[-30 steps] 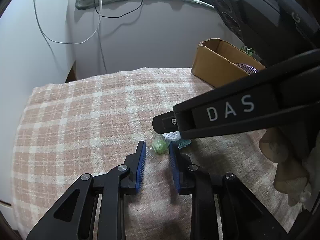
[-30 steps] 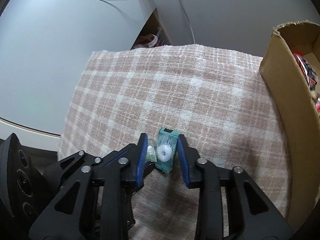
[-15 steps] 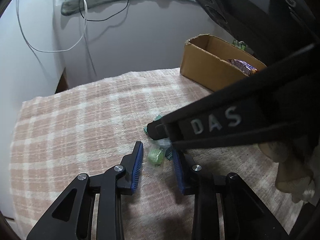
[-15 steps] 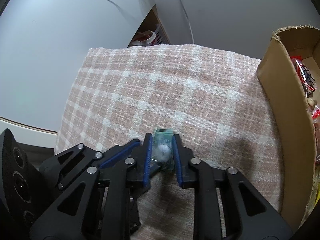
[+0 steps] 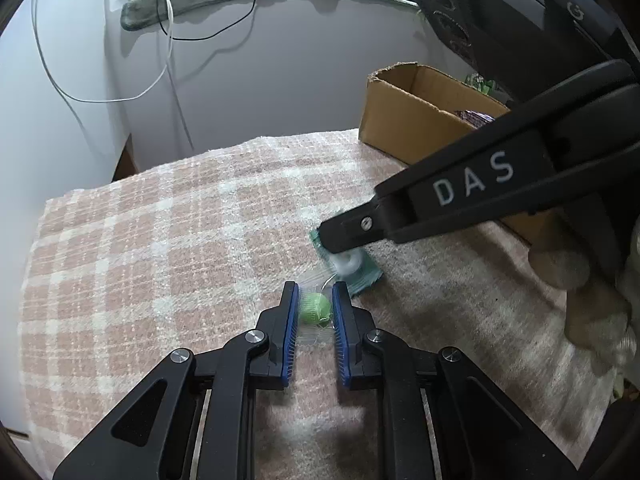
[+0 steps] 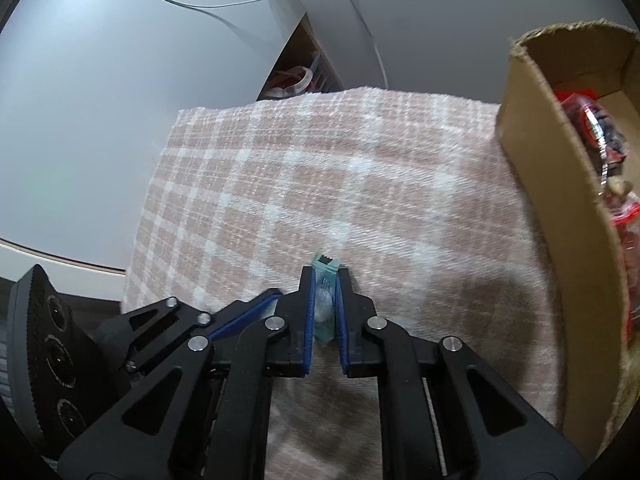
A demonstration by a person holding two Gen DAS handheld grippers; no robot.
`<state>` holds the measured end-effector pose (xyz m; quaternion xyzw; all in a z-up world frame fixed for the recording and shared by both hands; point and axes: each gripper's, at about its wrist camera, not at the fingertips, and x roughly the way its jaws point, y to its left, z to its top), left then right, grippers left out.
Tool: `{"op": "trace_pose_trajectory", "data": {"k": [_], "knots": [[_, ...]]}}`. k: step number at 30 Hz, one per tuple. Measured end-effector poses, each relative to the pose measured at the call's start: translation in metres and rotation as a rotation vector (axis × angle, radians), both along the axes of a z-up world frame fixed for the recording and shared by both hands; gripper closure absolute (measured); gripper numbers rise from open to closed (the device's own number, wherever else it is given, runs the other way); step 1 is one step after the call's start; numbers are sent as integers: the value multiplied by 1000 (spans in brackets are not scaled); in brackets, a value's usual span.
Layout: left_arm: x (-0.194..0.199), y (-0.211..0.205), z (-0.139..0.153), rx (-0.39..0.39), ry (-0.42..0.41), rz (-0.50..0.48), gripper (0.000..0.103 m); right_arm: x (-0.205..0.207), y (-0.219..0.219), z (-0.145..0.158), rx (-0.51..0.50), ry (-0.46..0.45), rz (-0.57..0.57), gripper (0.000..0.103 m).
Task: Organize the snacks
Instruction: 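Grasp the small green jelly with the left tool while the right grasps the green mint candy, then lift both candies and carry them over the cardboard box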
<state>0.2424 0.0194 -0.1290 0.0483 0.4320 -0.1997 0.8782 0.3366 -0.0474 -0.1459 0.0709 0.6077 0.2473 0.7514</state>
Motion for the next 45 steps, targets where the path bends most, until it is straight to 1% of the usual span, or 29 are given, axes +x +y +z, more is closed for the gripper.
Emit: {"op": "trace_pose_trajectory", "data": {"k": [2, 6, 9, 15, 20, 25, 30, 34, 39, 43, 45], "knots": [[-16, -3, 1, 8, -4, 5, 88, 1, -10, 0, 7, -1, -5, 94], [-21, -1, 2, 18, -14, 25, 88, 2, -21, 1, 24, -2, -17, 94], [-28, 3, 4, -1, -19, 43, 88, -4, -26, 4, 38, -21, -18, 97], [-34, 14, 14, -32, -37, 75, 88, -22, -30, 13, 58, -59, -17, 98], [-47, 13, 21, -30, -58, 92, 88, -38, -34, 22, 85, -88, -16, 98], [-62, 9, 39, -22, -101, 89, 88, -61, -48, 42, 107, -141, -15, 98], [-68, -5, 57, -17, -146, 75, 88, -84, -75, 67, 146, -190, -30, 98], [-68, -23, 67, -19, -173, 49, 88, -100, -104, 86, 176, -214, -50, 98], [-67, -49, 79, -22, -198, 10, 88, -111, -138, 106, 195, -263, -83, 98], [-62, -71, 85, -28, -211, -22, 88, -121, -176, 120, 196, -297, -119, 98], [-59, -82, 87, -35, -216, -36, 88, -115, -193, 123, 195, -307, -141, 98]]}}
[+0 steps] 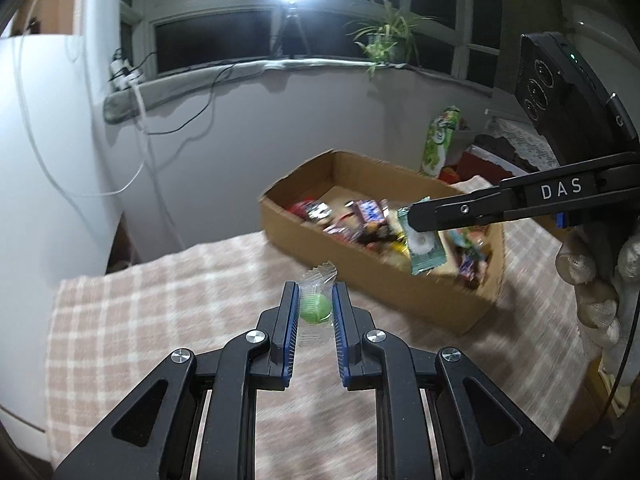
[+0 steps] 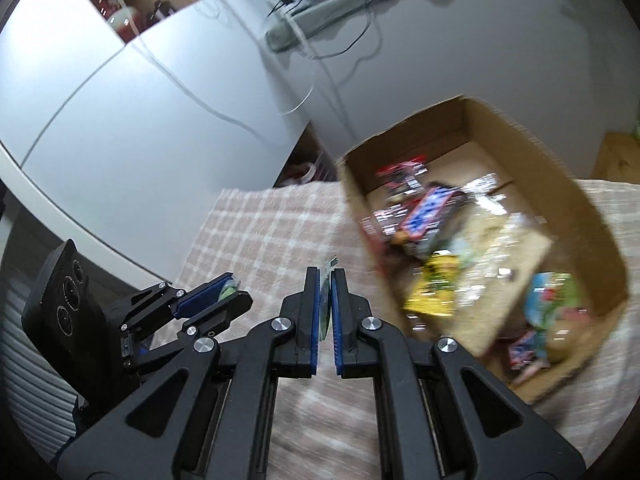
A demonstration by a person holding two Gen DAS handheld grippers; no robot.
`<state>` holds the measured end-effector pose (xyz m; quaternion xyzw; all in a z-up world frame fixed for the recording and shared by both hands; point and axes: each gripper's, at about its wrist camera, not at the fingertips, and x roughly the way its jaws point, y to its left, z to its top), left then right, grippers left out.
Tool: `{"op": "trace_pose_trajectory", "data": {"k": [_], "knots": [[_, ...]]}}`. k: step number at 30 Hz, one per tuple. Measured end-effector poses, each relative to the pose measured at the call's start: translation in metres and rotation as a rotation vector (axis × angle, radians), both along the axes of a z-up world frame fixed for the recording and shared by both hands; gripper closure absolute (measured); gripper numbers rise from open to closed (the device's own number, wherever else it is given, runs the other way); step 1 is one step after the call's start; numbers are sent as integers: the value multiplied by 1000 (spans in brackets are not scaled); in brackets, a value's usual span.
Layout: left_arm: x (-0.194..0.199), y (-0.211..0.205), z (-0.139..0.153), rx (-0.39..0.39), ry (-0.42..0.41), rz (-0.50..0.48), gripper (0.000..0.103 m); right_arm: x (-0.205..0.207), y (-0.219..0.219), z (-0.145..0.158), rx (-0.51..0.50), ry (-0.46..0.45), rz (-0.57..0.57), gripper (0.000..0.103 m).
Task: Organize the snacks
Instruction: 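Lift both candies and carry them over the cardboard box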
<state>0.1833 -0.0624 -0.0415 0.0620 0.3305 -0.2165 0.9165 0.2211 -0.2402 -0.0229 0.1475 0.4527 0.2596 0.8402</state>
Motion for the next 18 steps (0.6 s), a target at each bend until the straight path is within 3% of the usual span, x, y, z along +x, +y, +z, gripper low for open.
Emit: {"op": "trace_pose_trajectory", "data": {"k": [9, 18], "knots": [[21, -43, 5, -27, -1, -53, 88, 12, -63, 6, -6, -22, -111, 98], [65, -67, 9, -60, 34, -56, 88, 36, -83, -7, 3, -25, -174, 98]]}}
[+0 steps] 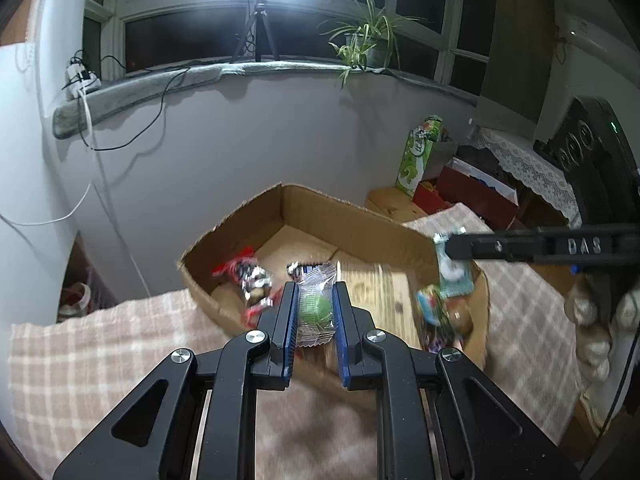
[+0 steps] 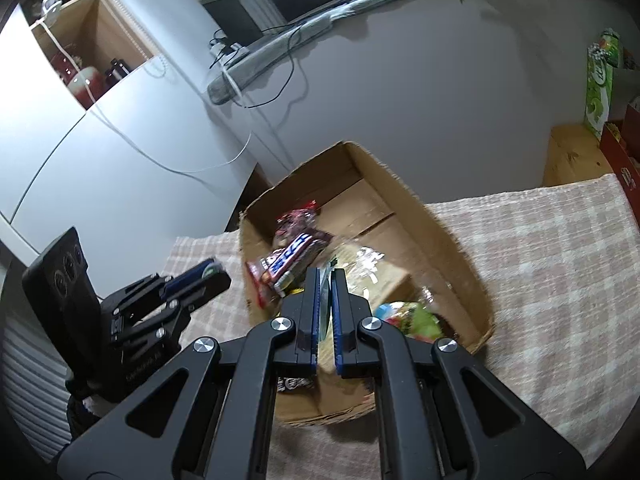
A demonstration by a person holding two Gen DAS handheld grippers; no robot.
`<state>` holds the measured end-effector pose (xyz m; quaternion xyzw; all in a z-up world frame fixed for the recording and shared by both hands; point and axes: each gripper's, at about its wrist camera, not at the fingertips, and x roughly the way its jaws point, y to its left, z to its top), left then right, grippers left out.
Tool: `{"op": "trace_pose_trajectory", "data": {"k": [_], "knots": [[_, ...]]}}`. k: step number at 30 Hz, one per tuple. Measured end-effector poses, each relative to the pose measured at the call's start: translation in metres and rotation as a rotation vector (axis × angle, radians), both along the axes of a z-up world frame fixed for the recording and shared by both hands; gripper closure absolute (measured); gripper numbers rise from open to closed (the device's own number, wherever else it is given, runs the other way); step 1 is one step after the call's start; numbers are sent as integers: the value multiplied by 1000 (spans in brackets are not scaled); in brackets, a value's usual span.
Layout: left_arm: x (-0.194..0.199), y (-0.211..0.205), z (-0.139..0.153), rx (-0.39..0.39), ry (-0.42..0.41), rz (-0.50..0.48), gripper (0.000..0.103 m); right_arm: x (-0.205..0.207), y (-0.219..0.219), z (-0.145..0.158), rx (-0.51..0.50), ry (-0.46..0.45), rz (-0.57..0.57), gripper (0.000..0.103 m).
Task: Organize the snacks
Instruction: 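Lift both candies and carry them over the cardboard box, then open both tools to drop the candies into the box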
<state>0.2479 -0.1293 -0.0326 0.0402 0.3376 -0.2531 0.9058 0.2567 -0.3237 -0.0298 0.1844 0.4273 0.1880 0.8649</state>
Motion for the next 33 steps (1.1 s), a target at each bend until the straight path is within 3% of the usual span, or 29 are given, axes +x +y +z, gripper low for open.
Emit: {"op": "trace_pose_trajectory", "data": {"k": [12, 33], "knots": [[42, -31, 0, 30, 8, -9, 88, 28, -16, -13, 0, 5, -6, 98], [48, -47, -5, 71, 16, -25, 86, 39, -13, -32, -52, 27, 23, 98]]}}
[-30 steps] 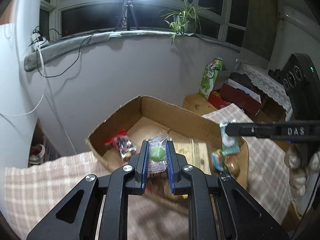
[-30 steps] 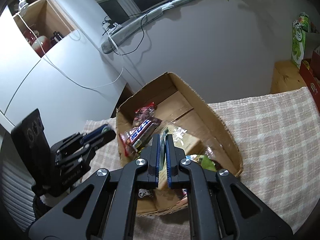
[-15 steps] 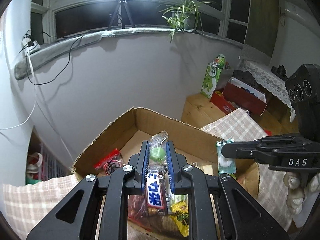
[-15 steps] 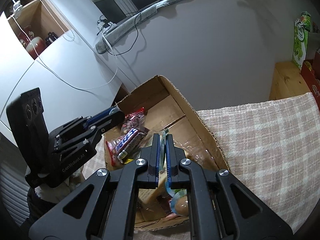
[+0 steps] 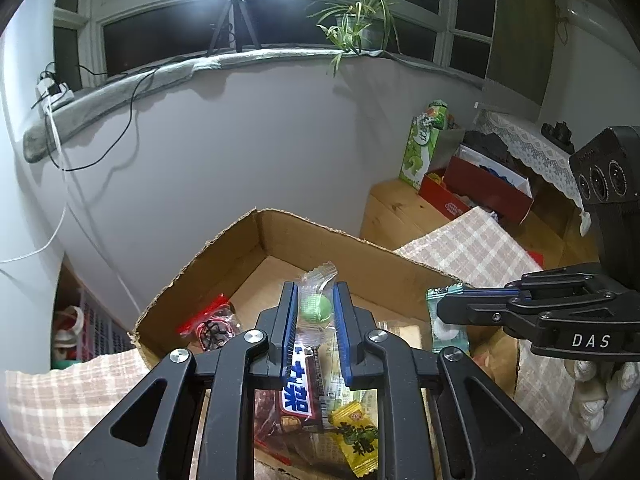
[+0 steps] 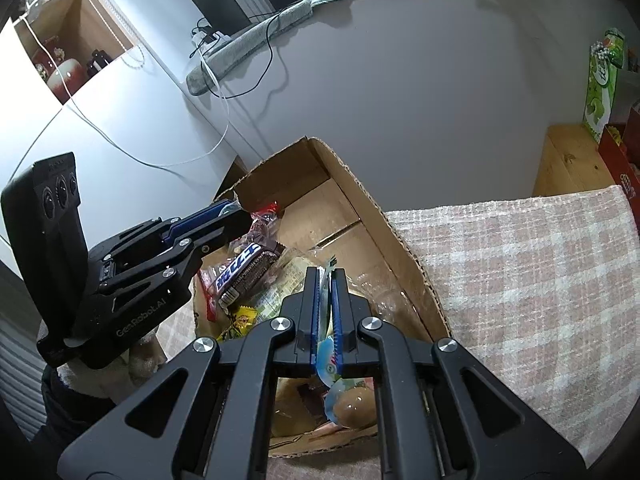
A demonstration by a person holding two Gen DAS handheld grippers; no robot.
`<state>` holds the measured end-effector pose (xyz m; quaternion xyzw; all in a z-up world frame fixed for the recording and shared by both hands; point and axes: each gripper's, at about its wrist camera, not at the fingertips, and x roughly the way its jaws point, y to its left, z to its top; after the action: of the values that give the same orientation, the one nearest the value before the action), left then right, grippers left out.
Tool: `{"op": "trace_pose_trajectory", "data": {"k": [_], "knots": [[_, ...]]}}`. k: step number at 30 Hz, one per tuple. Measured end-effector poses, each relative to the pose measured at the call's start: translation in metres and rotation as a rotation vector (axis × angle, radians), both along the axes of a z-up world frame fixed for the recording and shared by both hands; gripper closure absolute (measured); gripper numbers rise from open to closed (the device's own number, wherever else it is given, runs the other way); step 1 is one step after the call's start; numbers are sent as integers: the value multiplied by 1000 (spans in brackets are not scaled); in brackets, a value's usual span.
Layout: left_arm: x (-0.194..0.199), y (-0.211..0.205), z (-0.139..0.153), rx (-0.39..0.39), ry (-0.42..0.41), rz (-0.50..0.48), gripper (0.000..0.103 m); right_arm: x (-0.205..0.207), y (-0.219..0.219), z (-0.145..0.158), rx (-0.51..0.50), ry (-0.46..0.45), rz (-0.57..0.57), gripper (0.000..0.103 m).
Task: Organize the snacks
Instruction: 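Open both tools to drop the candies into the box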
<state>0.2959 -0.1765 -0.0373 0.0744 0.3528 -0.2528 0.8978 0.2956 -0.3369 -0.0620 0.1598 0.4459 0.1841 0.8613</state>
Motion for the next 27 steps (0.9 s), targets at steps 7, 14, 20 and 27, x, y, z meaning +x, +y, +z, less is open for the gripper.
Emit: {"op": "trace_pose_trajectory", "data": {"k": [7, 14, 20, 27], "knots": [[-3, 2, 4, 0, -12, 12, 64, -6, 4, 0, -16, 2, 4, 96], [-9, 5, 8, -4, -21, 28, 49, -16, 5, 8, -46, -33, -8, 50], [-18, 9, 12, -6, -26, 42, 41, -28, 7, 17, -88, -60, -18, 30], [-34, 20, 21, -17, -36, 73, 34, -46, 7, 24, -121, -78, -27, 23]]}}
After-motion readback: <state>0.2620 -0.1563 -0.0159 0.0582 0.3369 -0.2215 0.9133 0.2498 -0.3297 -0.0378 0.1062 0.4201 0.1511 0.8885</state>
